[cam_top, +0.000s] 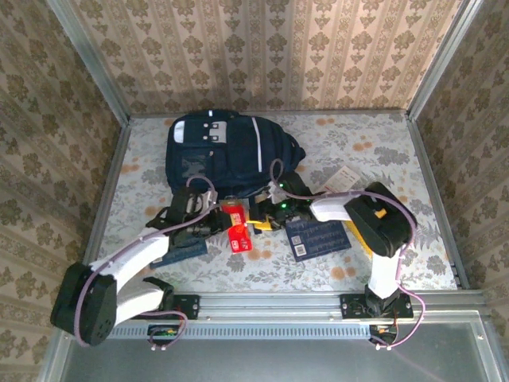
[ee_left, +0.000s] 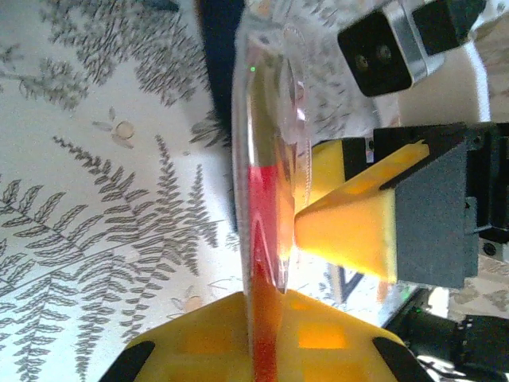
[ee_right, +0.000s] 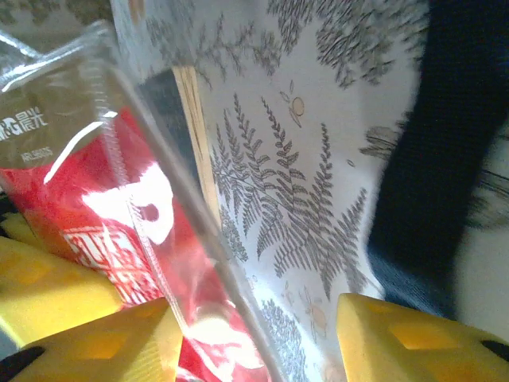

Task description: Pack the student bag

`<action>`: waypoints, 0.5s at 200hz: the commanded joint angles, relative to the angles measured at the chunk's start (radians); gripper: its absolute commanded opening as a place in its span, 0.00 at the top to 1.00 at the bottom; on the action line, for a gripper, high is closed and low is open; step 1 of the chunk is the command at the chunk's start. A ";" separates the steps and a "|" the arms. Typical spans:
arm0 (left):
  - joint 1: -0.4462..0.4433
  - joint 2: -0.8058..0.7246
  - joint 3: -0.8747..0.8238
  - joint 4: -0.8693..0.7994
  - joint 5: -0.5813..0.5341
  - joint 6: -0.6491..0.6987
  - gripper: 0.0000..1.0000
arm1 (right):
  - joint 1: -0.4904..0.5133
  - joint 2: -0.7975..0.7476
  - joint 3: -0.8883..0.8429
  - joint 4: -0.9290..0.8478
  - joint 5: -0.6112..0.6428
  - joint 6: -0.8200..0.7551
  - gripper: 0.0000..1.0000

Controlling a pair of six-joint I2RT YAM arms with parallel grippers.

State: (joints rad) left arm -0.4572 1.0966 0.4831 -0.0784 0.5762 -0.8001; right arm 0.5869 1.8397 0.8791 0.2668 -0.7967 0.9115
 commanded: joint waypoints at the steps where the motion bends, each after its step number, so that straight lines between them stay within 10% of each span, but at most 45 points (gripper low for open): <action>1: 0.042 -0.151 -0.026 0.059 -0.010 -0.087 1.00 | -0.035 -0.133 -0.090 0.110 0.086 0.070 0.36; 58: 0.051 -0.397 -0.141 0.367 -0.232 -0.426 1.00 | -0.020 -0.254 -0.304 0.764 0.224 0.492 0.11; 100: 0.040 -0.454 -0.176 0.440 -0.339 -0.531 1.00 | 0.054 -0.281 -0.269 0.861 0.324 0.536 0.05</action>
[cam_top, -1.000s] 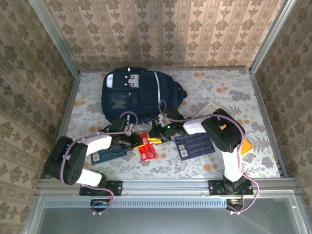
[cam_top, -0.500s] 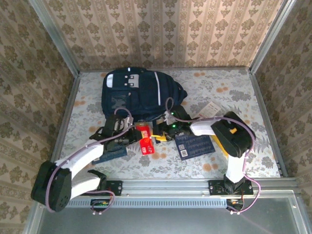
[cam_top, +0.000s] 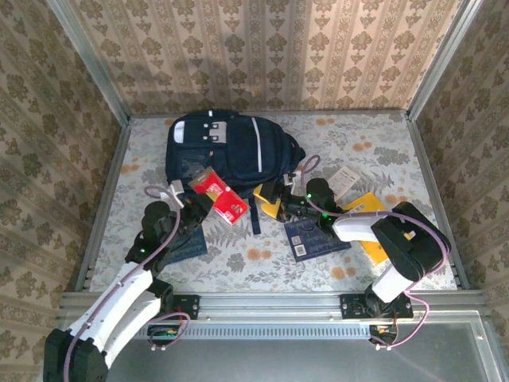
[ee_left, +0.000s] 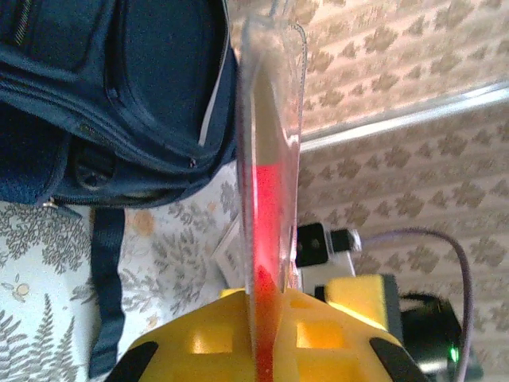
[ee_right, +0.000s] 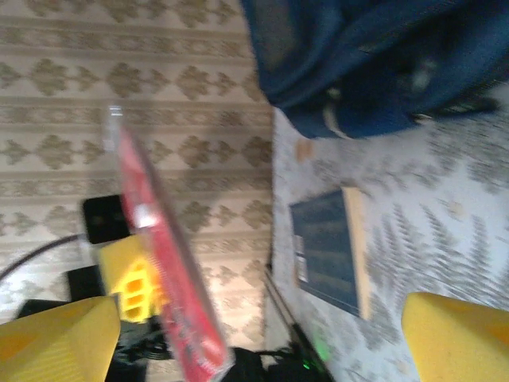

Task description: Pack the student bag

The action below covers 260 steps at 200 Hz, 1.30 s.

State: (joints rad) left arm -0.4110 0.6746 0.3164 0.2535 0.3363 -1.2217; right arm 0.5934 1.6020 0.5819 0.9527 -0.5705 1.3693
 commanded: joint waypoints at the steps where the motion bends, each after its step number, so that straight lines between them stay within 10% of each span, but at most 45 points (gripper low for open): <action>1: -0.006 -0.033 -0.010 0.109 -0.101 -0.109 1.00 | 0.049 -0.043 0.030 0.175 0.100 0.077 0.05; 111: -0.032 -0.027 -0.028 0.126 -0.154 -0.179 1.00 | 0.193 0.142 0.123 0.336 0.235 0.125 0.18; 145: -0.040 -0.008 -0.028 0.113 -0.159 -0.176 1.00 | 0.210 0.190 0.152 0.365 0.226 0.151 0.37; 187: -0.078 0.011 -0.029 0.094 -0.158 -0.165 1.00 | 0.224 0.184 0.149 0.351 0.253 0.124 0.86; 208: -0.078 0.008 -0.031 0.076 -0.158 -0.160 0.82 | 0.224 0.154 0.130 0.310 0.272 0.097 1.00; 233: -0.076 -0.001 -0.014 0.029 -0.150 -0.113 0.42 | 0.203 0.101 0.092 0.253 0.302 0.060 1.00; 260: -0.057 -0.012 0.077 -0.161 -0.140 0.031 0.22 | 0.128 -0.039 0.002 0.108 0.346 -0.004 1.00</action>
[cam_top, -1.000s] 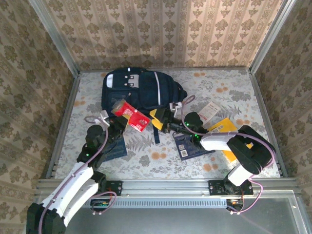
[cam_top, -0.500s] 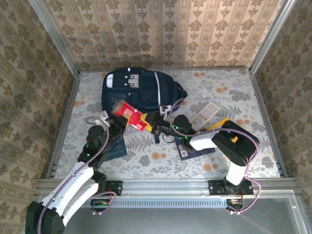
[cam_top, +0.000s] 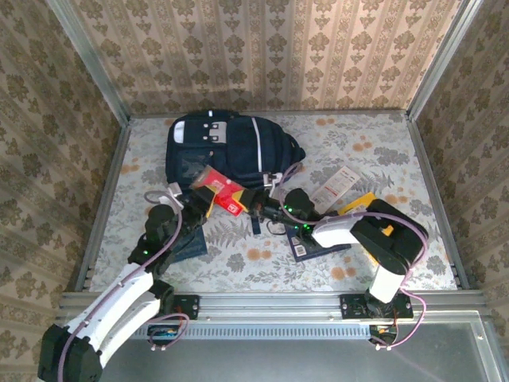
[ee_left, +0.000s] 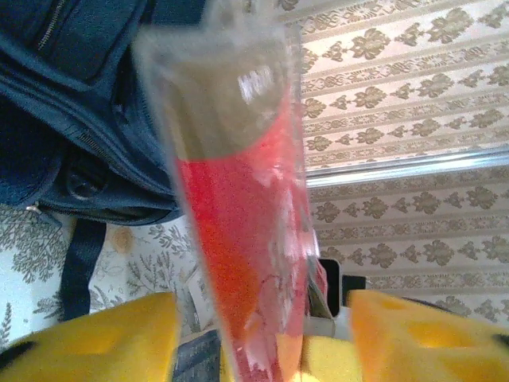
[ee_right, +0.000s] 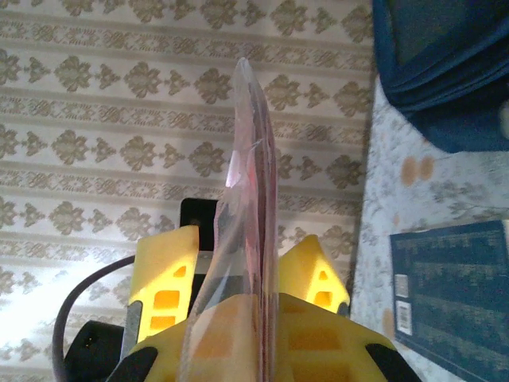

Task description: Pack the student bag

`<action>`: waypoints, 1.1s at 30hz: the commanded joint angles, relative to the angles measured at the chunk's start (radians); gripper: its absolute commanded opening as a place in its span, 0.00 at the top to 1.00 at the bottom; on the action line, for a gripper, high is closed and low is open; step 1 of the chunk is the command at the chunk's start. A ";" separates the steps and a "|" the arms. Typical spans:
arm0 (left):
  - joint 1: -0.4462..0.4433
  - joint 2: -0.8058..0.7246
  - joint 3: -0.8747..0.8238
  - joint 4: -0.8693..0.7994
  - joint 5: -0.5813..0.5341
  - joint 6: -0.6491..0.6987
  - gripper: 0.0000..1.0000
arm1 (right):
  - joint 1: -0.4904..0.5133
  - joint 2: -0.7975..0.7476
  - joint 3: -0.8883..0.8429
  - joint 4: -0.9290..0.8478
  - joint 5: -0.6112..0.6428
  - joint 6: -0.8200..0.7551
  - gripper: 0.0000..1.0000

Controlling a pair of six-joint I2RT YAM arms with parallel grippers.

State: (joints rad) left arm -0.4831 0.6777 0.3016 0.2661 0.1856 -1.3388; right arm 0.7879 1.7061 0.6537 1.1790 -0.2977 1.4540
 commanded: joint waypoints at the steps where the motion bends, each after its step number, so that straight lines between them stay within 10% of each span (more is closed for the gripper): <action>1: 0.016 -0.014 0.096 -0.181 0.011 0.156 0.21 | -0.067 -0.144 -0.070 -0.118 0.074 -0.089 1.00; 11: 0.076 0.547 0.653 -0.534 0.230 0.626 0.22 | -0.300 -0.770 -0.207 -0.931 0.286 -0.401 1.00; 19: 0.037 1.070 1.191 -0.699 0.295 0.818 0.36 | -0.413 -1.055 -0.292 -1.111 0.295 -0.484 1.00; 33: 0.063 1.621 1.809 -0.848 0.325 0.867 0.53 | -0.457 -1.080 -0.297 -1.126 0.237 -0.540 1.00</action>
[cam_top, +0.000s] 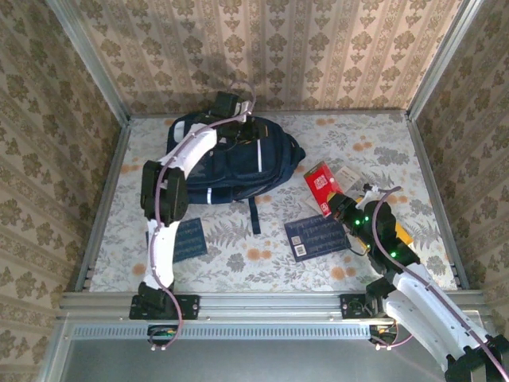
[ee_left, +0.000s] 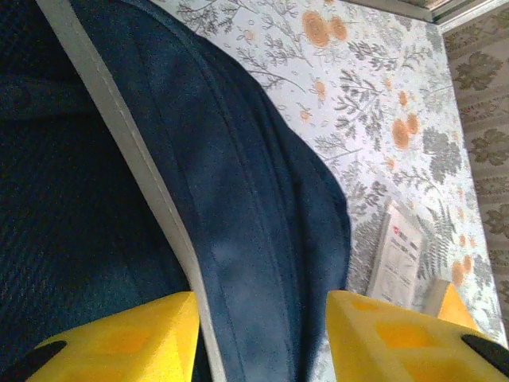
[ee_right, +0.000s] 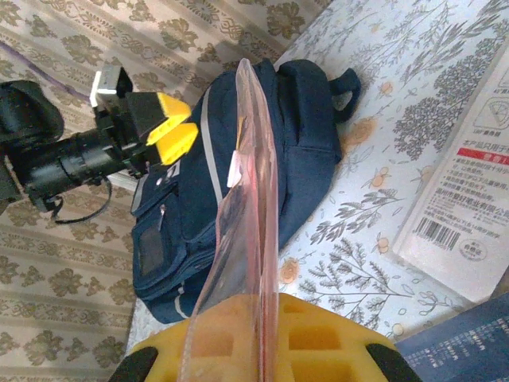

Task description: Pack the student bag

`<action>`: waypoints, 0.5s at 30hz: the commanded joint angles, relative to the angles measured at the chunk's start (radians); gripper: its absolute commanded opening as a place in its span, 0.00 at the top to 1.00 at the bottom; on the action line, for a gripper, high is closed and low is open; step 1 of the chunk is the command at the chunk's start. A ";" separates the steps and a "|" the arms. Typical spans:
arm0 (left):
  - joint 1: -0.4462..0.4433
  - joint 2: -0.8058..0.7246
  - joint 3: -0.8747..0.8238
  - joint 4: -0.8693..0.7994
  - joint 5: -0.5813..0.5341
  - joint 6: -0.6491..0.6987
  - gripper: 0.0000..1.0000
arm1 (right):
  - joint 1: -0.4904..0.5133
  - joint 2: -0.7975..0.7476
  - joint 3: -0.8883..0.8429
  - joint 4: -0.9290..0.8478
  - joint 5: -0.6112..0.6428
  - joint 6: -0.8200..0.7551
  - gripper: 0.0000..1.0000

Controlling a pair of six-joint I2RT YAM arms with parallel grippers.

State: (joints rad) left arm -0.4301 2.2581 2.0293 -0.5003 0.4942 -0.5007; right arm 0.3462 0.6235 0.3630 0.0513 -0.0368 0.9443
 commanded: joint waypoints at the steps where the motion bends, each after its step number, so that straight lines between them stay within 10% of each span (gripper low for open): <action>1: 0.011 0.055 0.093 -0.077 0.021 0.026 0.54 | -0.021 0.005 -0.008 0.005 -0.031 -0.030 1.00; 15: 0.030 0.064 0.096 -0.087 -0.028 0.012 0.55 | -0.087 0.100 -0.028 0.092 -0.100 0.001 1.00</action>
State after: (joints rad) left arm -0.4145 2.3341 2.1094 -0.5629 0.4736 -0.4999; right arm 0.2699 0.7006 0.3462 0.0731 -0.1032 0.9401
